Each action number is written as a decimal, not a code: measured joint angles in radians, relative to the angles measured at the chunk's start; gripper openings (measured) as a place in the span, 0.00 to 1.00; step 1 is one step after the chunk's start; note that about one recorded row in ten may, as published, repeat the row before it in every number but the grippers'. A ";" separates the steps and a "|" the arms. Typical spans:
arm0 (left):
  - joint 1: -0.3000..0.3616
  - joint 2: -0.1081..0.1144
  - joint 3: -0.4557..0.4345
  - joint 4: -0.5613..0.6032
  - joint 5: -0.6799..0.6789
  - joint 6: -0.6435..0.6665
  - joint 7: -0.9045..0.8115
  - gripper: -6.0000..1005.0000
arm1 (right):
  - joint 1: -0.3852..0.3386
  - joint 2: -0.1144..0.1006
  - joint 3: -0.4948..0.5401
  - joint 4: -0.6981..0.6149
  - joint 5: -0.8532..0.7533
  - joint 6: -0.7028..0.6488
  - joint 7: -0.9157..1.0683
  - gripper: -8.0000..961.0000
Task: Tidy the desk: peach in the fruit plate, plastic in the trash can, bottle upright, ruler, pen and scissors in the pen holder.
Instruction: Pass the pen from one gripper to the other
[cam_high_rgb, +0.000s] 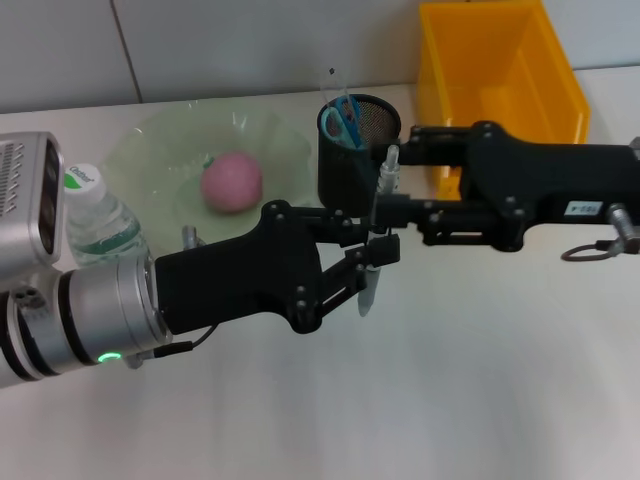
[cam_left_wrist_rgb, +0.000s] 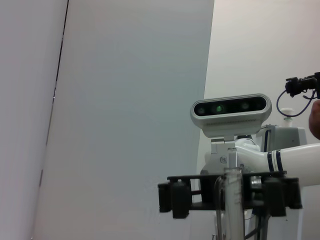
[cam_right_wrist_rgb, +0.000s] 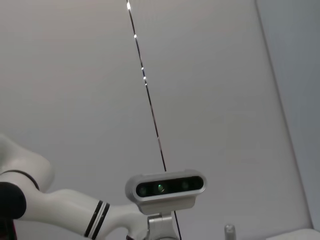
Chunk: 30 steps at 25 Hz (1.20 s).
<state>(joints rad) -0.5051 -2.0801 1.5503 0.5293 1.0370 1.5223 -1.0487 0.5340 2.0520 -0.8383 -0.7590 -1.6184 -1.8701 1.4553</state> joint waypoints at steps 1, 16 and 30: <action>0.000 0.000 0.000 0.000 0.000 0.000 0.000 0.16 | 0.002 0.000 -0.008 0.000 0.000 0.003 0.000 0.66; -0.004 0.000 -0.001 -0.004 -0.001 0.001 -0.004 0.16 | 0.004 0.002 -0.018 -0.014 0.000 0.005 -0.003 0.66; -0.006 0.000 -0.001 -0.003 -0.005 0.000 -0.015 0.16 | 0.006 0.002 -0.017 -0.014 -0.007 0.009 -0.003 0.51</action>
<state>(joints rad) -0.5112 -2.0800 1.5492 0.5259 1.0322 1.5225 -1.0639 0.5400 2.0540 -0.8550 -0.7731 -1.6256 -1.8609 1.4526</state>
